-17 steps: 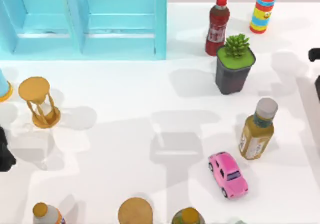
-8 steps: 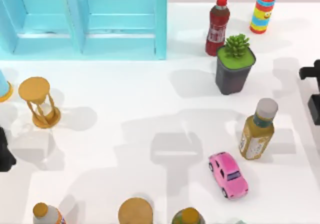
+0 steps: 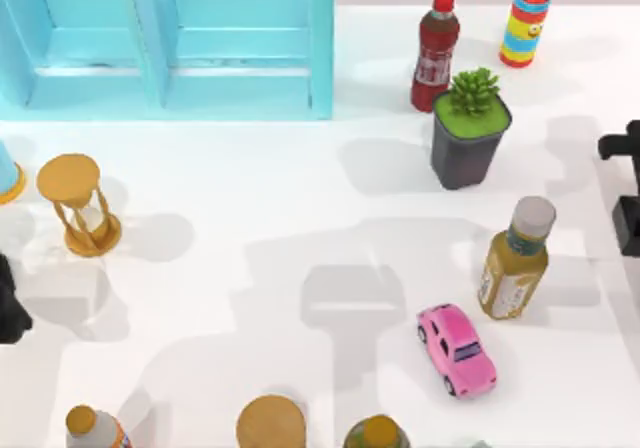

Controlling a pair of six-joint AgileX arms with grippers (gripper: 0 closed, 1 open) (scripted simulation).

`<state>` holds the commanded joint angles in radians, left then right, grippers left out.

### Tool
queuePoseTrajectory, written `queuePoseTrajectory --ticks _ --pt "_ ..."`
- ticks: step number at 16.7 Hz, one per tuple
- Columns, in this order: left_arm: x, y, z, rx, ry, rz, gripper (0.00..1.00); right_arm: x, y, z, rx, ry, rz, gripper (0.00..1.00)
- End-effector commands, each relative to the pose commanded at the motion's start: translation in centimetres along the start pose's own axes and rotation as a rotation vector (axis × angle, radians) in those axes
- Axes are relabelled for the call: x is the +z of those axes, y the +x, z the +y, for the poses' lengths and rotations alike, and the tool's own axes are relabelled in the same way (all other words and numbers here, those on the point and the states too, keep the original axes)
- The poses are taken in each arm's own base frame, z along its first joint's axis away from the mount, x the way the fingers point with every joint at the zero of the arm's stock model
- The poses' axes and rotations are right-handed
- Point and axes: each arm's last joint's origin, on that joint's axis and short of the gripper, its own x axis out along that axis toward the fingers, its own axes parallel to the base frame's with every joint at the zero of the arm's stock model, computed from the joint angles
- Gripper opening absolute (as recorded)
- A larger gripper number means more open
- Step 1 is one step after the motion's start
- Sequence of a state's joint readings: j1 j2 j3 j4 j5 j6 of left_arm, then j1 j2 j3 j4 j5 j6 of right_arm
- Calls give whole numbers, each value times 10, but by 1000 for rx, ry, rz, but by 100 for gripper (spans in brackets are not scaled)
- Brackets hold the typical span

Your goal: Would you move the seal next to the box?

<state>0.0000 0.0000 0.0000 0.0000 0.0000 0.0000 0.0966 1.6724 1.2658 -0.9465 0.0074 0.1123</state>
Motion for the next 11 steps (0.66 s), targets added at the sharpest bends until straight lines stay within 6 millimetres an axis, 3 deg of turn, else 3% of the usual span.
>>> queuePoseTrajectory --ticks 5,11 --pt "0 0 0 0 0 0 100 0 0 0 0 0 0 98" --pt "0 0 0 0 0 0 100 0 0 0 0 0 0 100"
